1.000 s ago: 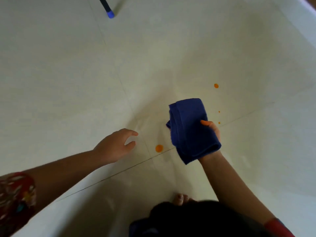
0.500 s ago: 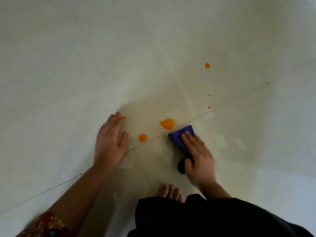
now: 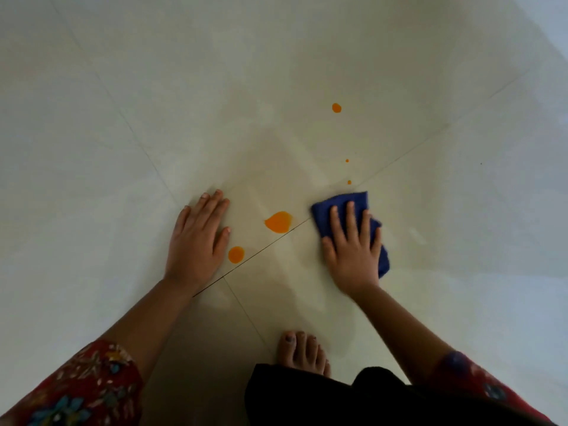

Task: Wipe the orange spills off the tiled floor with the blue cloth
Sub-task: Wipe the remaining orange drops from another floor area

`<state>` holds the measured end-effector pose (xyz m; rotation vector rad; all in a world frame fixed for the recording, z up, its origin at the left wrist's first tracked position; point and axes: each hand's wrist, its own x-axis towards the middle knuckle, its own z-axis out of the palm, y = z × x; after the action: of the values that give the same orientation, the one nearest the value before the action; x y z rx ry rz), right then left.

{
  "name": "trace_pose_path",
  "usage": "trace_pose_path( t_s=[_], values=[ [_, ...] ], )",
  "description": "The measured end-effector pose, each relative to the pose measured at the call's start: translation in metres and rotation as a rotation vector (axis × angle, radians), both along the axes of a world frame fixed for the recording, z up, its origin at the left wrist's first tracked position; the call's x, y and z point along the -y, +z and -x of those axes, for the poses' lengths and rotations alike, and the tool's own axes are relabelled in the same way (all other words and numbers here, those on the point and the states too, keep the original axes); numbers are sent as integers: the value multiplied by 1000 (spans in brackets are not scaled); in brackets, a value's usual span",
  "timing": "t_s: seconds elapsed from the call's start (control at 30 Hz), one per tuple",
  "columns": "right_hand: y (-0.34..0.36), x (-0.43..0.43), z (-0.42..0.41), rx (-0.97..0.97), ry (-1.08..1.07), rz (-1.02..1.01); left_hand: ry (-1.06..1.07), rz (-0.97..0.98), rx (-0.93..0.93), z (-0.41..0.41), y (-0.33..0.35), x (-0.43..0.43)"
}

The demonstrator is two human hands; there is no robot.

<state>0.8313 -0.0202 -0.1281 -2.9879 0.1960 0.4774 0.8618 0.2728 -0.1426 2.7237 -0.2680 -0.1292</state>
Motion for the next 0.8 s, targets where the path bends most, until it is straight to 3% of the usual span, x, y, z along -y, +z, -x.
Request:
trace_pose_path(
  t_s=[0.07, 0.23, 0.4, 0.57, 0.73, 0.8],
  values=[
    [4, 6, 38, -58, 72, -2, -35, -34, 6, -4, -2, 1],
    [15, 70, -4, 42, -367, 71, -47, -61, 50, -5, -6, 2],
    [-7, 47, -73, 104, -280, 58, -36, -64, 90, -10, -4, 7],
    [-7, 30, -16, 107, 113, 11, -93, -80, 87, -23, -5, 9],
    [-10, 76, -95, 123, -439, 56, -64, -74, 86, -22, -4, 12],
    [-11, 62, -137, 105, -454, 37, -60, -67, 79, -22, -4, 12]
  ],
)
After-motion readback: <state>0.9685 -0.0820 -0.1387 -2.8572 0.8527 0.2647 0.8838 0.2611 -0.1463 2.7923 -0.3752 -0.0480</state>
